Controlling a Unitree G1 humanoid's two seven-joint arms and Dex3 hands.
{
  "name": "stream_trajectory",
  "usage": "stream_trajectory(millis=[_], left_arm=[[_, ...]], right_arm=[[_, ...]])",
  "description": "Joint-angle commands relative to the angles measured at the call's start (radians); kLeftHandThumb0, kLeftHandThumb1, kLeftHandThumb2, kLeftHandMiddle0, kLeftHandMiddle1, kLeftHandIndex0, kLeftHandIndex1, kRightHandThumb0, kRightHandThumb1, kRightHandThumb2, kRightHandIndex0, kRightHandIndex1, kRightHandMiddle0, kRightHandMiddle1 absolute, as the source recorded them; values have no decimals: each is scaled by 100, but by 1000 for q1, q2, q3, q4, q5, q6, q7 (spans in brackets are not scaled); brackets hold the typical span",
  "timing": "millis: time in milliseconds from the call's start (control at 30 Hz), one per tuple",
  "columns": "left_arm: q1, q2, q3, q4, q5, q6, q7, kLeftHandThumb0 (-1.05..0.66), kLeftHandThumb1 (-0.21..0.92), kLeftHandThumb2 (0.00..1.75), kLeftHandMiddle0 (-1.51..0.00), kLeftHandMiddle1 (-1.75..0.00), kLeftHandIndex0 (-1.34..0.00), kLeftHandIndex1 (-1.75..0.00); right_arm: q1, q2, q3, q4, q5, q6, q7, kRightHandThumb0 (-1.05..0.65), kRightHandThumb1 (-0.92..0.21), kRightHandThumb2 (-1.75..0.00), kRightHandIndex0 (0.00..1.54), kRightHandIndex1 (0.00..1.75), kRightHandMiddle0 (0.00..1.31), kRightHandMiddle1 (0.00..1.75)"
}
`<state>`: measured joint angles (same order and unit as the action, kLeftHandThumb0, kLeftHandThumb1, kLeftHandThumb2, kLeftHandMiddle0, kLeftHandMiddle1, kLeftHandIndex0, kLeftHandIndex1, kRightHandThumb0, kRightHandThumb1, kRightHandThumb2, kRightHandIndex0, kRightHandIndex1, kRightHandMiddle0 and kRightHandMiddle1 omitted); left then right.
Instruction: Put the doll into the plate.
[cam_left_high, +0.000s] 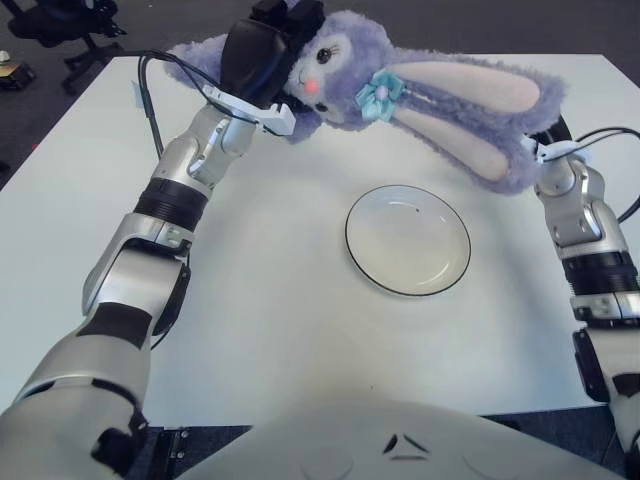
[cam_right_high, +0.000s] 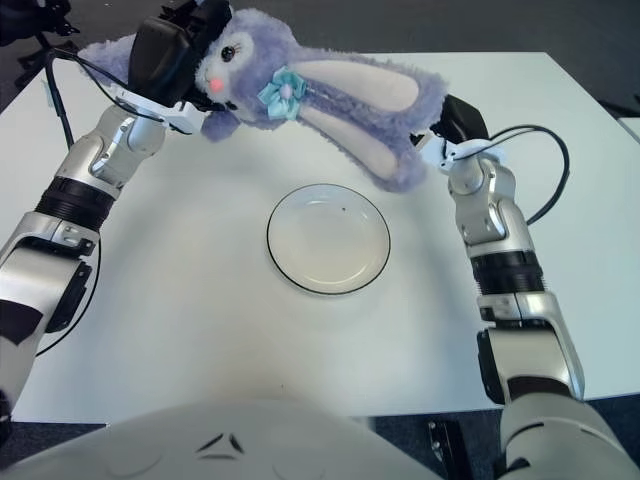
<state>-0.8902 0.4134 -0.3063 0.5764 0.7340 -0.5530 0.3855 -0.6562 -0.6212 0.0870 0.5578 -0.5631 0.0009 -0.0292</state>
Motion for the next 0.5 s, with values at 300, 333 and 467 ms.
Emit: stream_trajectory(millis=[300,333,467], left_arm=[[-27,-44,-28,20,1,-4,-20,11,43,96,-86,-175,-66,-175],[-27,-45,-29,21,2,-4,-21,11,43,96,-86,-175,-66,-175],[-31,-63,-40,19,3,0,-33,11,43,96,-86,-175,-66,-175]], right_arm=[[-45,-2,20,78,4,45,-23,-66,-92,-67,51,0,42,3],[-47,-2,22,82,4,47,-23,-66,-92,-67,51,0,42,3],[-67,-9,33,162,0,26,-47,-65,-92,-65,52,0,42,3]])
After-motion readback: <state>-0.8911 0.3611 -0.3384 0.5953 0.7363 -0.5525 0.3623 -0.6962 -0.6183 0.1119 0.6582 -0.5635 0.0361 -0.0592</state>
